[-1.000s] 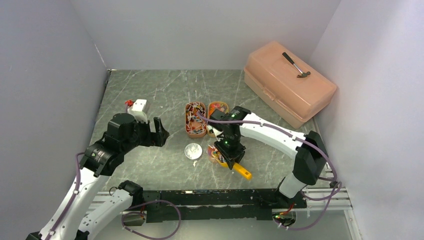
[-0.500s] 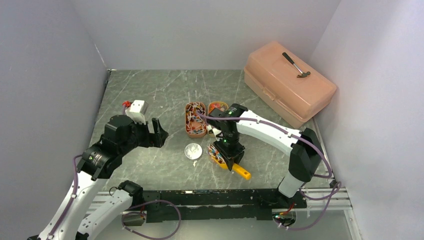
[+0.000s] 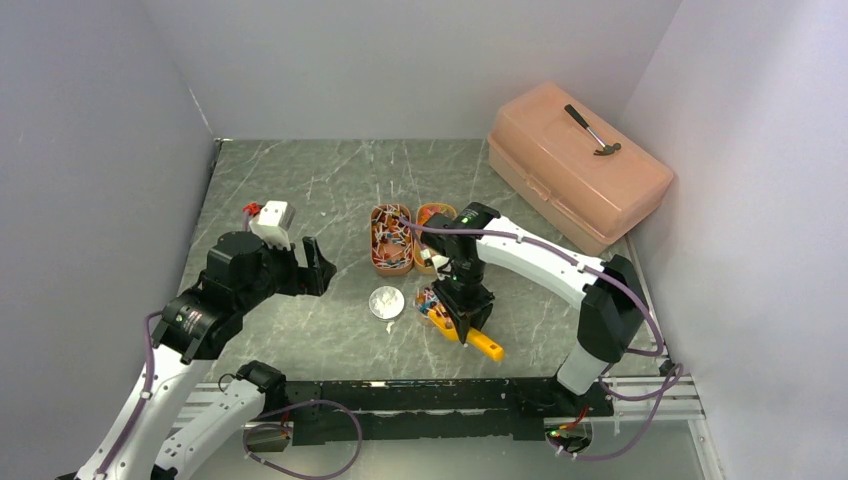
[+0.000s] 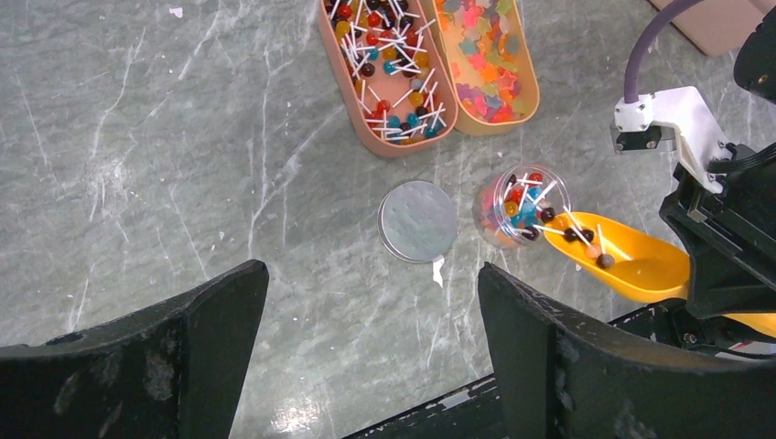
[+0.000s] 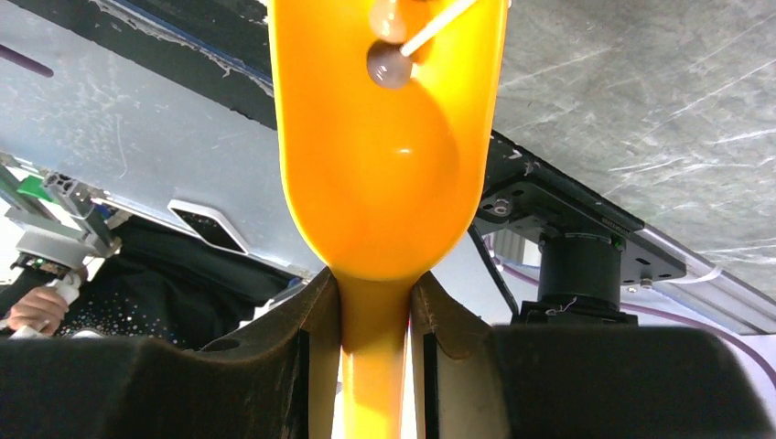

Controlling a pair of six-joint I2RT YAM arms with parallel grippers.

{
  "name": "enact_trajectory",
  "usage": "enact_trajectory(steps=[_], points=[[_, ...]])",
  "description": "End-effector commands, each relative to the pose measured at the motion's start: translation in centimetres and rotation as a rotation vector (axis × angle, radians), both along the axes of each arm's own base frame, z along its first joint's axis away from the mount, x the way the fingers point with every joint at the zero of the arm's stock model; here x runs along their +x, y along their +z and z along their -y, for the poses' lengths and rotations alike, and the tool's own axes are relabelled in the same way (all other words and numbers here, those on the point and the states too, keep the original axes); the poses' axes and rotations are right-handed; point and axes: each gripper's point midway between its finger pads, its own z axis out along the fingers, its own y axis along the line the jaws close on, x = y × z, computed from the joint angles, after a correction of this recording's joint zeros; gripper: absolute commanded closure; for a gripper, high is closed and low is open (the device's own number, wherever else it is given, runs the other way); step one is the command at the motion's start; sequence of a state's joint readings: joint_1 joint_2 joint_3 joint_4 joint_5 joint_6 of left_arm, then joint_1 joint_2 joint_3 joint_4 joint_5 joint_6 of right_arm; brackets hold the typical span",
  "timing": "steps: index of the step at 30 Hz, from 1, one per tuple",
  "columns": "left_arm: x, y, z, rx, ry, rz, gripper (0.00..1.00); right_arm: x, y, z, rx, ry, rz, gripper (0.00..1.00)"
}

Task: Pack the candies
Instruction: Place the fake candies in the packing bottle.

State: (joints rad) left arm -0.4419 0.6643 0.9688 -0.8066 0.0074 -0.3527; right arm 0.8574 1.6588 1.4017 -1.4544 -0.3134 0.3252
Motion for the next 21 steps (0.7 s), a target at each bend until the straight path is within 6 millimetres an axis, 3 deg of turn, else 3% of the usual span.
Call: enact_trajectory(steps=[1, 21], points=[[0.0, 0.4, 0.3, -0.007, -0.023, 0.020, 0.09, -0.5, 1.9, 0.0, 0.028, -0.054, -0.020, 1.00], [0.0, 0.4, 0.3, -0.007, -0.021, 0.020, 0.09, -0.9, 3.2, 0.6, 0.103, -0.146, -0.061, 1.00]])
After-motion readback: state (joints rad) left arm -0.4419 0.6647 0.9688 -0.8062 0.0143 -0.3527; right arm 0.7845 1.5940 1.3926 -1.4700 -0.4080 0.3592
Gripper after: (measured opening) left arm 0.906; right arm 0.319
